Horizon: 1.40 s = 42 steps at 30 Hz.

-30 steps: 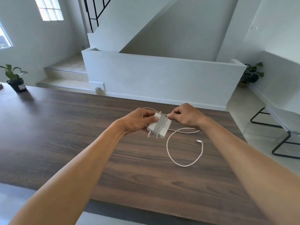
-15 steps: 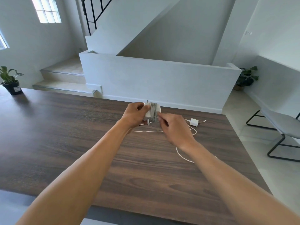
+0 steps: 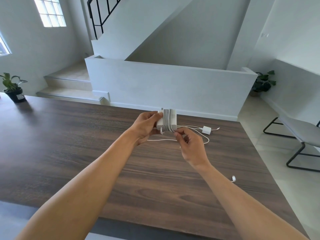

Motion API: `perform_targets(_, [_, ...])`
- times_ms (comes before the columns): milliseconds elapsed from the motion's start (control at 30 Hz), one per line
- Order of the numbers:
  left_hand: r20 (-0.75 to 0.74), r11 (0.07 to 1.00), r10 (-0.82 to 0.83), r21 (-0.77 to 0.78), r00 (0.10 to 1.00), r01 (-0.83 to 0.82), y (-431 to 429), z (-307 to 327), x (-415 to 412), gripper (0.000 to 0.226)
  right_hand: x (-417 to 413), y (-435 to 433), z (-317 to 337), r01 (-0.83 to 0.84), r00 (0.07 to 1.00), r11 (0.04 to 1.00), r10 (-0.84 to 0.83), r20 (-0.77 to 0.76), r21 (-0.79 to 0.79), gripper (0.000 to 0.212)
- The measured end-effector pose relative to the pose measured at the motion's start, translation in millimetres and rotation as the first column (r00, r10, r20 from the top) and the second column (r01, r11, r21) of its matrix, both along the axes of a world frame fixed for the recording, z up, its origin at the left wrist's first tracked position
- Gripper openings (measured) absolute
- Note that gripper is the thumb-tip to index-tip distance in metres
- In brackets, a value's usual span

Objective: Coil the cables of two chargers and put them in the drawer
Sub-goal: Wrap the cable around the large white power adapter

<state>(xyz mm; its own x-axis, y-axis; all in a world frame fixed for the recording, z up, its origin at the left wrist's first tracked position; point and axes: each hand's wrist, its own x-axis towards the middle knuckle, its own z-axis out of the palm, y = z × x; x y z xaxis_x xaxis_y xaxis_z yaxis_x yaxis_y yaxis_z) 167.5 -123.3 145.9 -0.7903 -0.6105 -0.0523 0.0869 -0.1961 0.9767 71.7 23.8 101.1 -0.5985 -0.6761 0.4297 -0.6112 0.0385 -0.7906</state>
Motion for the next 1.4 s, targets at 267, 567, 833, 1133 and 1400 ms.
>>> perform_targets(267, [0.063,0.934,-0.348,-0.062,0.935,0.352,5.3,3.8,11.5,0.031,-33.2,5.7,22.8,-0.039,0.998,0.960,0.049,-0.030,0.278,0.028])
perform_targets(567, [0.283,0.857,-0.305,-0.335,0.909,0.392,11.2,-1.9,12.2,0.026,-49.1,-2.4,61.0,-0.135,0.991,0.833,0.120,0.064,0.537,0.034])
perform_targets(833, [0.245,0.924,-0.029,-0.363,0.969,0.119,10.7,-6.5,5.0,0.024,-34.1,-1.6,68.6,-0.018,0.999,0.912,0.031,-0.024,0.409,0.021])
perform_targets(1133, [0.183,0.972,0.143,-0.211,0.973,-0.103,13.1,-8.4,-8.3,0.026,-1.7,9.0,42.6,0.076,0.993,0.976,-0.055,-0.109,0.202,0.016])
perform_targets(1400, [0.166,0.957,0.269,-0.159,0.949,-0.244,12.9,-14.5,-16.9,0.028,18.9,12.5,26.3,0.038,0.986,0.994,-0.020,-0.166,0.102,0.017])
